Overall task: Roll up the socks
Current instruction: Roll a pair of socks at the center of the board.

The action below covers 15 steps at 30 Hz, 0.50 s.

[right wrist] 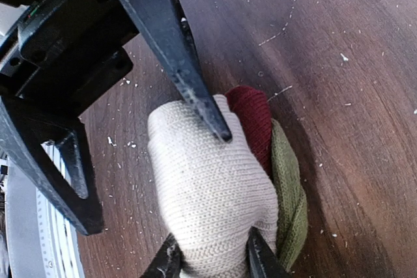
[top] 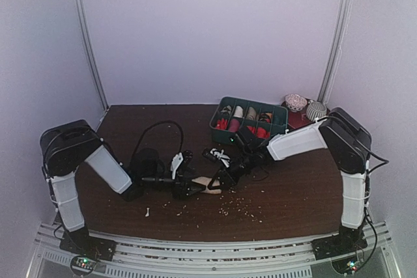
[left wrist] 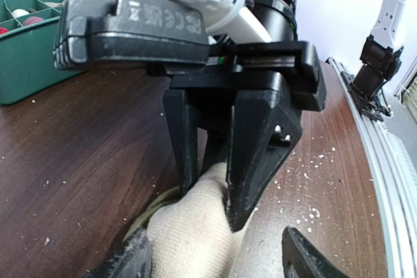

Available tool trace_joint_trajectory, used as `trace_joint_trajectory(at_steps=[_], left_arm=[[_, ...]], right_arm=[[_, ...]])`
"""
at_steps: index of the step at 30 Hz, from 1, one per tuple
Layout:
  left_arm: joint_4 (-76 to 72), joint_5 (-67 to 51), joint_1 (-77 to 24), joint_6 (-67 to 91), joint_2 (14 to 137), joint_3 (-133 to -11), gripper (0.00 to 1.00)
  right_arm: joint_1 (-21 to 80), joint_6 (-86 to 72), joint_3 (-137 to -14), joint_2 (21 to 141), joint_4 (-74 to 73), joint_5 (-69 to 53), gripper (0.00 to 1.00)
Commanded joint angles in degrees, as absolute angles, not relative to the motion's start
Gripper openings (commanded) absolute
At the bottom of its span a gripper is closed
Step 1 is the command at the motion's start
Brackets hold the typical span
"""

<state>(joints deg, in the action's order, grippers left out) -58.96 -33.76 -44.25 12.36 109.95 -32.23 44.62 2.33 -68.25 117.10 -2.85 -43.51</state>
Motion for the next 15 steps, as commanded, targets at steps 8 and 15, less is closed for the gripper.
trace_joint_trajectory(at_steps=[8,15], left_arm=[[-58.9,-32.5,-44.5,12.1,114.9,-33.1,0.44],[-59.7,-29.9,-44.5,12.6,113.1,-30.1,0.78]], right_arm=[[45.3,0.7,-63.4,125.0,-21.5,-39.2,0.28],[44.8,1.3,-63.7,125.2,-21.8,-39.2,0.28]])
